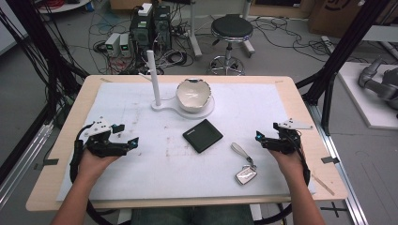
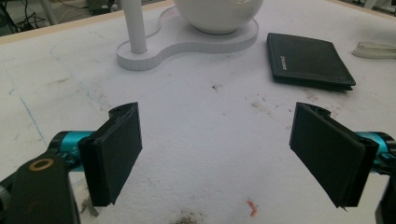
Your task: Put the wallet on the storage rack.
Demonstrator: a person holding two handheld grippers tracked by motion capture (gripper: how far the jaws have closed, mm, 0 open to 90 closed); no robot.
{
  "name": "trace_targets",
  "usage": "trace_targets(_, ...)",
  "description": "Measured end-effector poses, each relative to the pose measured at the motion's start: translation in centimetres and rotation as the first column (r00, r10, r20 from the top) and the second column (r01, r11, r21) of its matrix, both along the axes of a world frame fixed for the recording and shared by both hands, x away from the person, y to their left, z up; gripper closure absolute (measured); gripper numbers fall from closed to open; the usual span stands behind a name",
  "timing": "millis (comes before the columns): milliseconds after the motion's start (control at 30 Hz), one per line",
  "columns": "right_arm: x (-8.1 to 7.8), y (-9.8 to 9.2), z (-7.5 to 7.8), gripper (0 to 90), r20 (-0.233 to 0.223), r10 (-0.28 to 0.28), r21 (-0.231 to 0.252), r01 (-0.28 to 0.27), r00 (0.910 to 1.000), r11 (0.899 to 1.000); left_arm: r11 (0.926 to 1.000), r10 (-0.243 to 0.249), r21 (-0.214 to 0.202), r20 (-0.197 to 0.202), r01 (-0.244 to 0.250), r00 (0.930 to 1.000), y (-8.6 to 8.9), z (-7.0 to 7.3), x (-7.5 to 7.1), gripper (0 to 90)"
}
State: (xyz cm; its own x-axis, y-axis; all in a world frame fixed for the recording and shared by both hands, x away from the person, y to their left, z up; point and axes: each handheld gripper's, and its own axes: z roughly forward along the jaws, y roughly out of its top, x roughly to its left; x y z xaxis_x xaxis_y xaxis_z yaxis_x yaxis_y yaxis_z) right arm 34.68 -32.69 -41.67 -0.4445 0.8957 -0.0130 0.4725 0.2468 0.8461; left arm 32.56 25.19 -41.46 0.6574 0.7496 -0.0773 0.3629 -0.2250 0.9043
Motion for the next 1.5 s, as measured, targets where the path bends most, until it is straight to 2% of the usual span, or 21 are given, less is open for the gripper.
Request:
trace_targets(300,0.1,0.1,0.2,18.0,0.006,0.003,0.005,-0.003,1.0,1.0,0.9999,0.002,0.011,0.007,-0.003,1.0,0.2,0.0,-0.3,16.9)
trace_targets(567,1.2,1.5,1.0,18.0,0.006,0.049,0.021,-0.049,0.9988,0.999,0.9996,0.011,0.027,0.012,-0.011,0.9999,0.7,0.1,-0.8,16.9)
trace_targets(733,2.0,2.5,1.4,18.0,0.001,0.083,0.027,-0.083,0.9966,0.996,0.9994,0.033,0.013,0.02,-0.033,0.9993,1.3,0.2,-1.0,16.9)
trace_targets(933,3.7,4.5,1.5,18.0,-0.039,0.122,0.031,-0.121,0.9917,0.992,0.9992,0.04,0.003,0.023,-0.04,0.9989,1.7,0.1,-0.9,16.9)
trace_targets(1167,5.4,7.0,1.4,18.0,-0.067,0.159,0.006,-0.159,0.9851,0.987,0.9991,0.043,-0.002,0.021,-0.043,0.9989,1.7,0.1,-0.7,16.9)
trace_targets(1233,6.1,8.3,1.3,18.0,-0.086,0.183,-0.008,-0.184,0.9794,0.983,0.9991,0.043,0.002,0.023,-0.044,0.9988,1.7,0.1,-0.7,16.9)
trace_targets(1500,7.5,11.3,0.6,18.0,-0.126,0.232,-0.031,-0.237,0.9645,0.971,0.9993,0.034,0.015,0.02,-0.035,0.9992,1.4,0.1,-0.7,16.9)
